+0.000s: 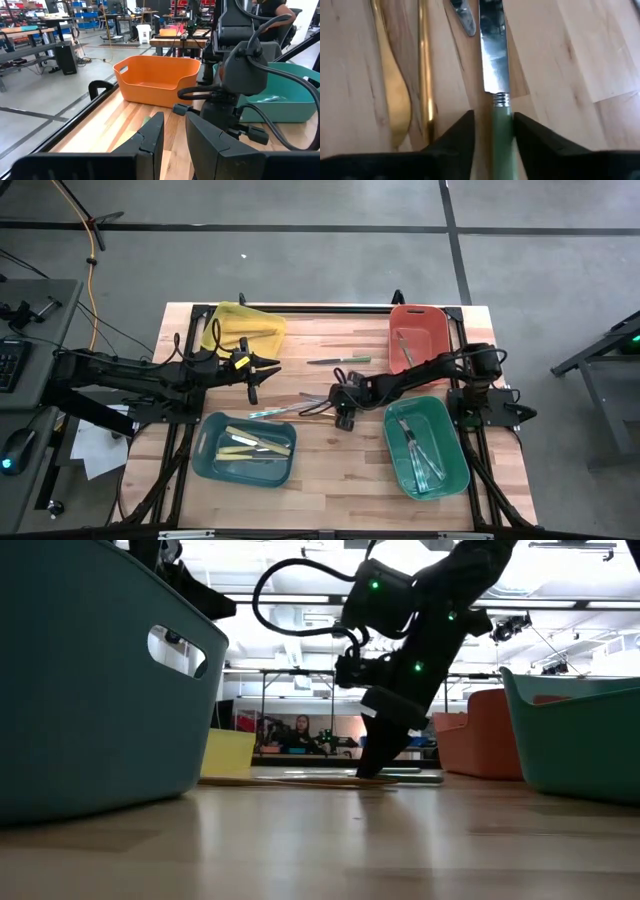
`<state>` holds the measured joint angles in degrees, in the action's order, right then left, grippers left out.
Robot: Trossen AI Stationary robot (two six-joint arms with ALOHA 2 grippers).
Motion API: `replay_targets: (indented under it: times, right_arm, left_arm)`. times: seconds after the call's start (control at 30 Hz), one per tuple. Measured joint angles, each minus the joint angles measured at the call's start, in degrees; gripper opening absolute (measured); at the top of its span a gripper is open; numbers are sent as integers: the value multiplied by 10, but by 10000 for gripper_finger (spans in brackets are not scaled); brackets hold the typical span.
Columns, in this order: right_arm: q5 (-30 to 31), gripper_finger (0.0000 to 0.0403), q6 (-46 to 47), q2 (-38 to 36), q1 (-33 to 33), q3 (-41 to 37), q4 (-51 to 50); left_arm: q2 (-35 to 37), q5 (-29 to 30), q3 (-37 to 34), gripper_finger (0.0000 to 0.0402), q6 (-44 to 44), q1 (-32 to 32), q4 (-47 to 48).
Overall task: Sort silverware by color (type)
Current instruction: Put the green knife into the orange bin
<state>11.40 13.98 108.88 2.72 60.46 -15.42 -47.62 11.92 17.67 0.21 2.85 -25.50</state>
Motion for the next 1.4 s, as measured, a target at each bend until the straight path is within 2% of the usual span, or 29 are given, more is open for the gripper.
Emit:
replay_targets:
  times: [0.2, 0.4, 0.53, 0.83, 0.97, 1.03, 1.4]
  right_arm:
    - [6, 20, 11, 4, 1, 0, -6]
    - [14, 35, 14, 5, -1, -1, -5]
    - [10, 16, 14, 5, -1, -1, -6]
    - [5, 15, 4, 2, 0, -2, -7]
    - [-5, 14, -8, -13, 0, -2, -15]
    - [-9, 2, -13, -25, 0, 2, -21]
    - [-9, 4, -24, -77, 2, 4, -52]
  left_arm:
    - [0, 0, 0, 72, 0, 0, 0]
    - [0, 0, 0, 72, 0, 0, 2]
    - [0, 0, 0, 72, 0, 0, 4]
    - [0, 0, 0, 72, 0, 0, 4]
    - [0, 0, 0, 72, 0, 0, 5]
    - [0, 0, 0, 72, 0, 0, 7]
    - [0, 0, 0, 72, 0, 0, 10]
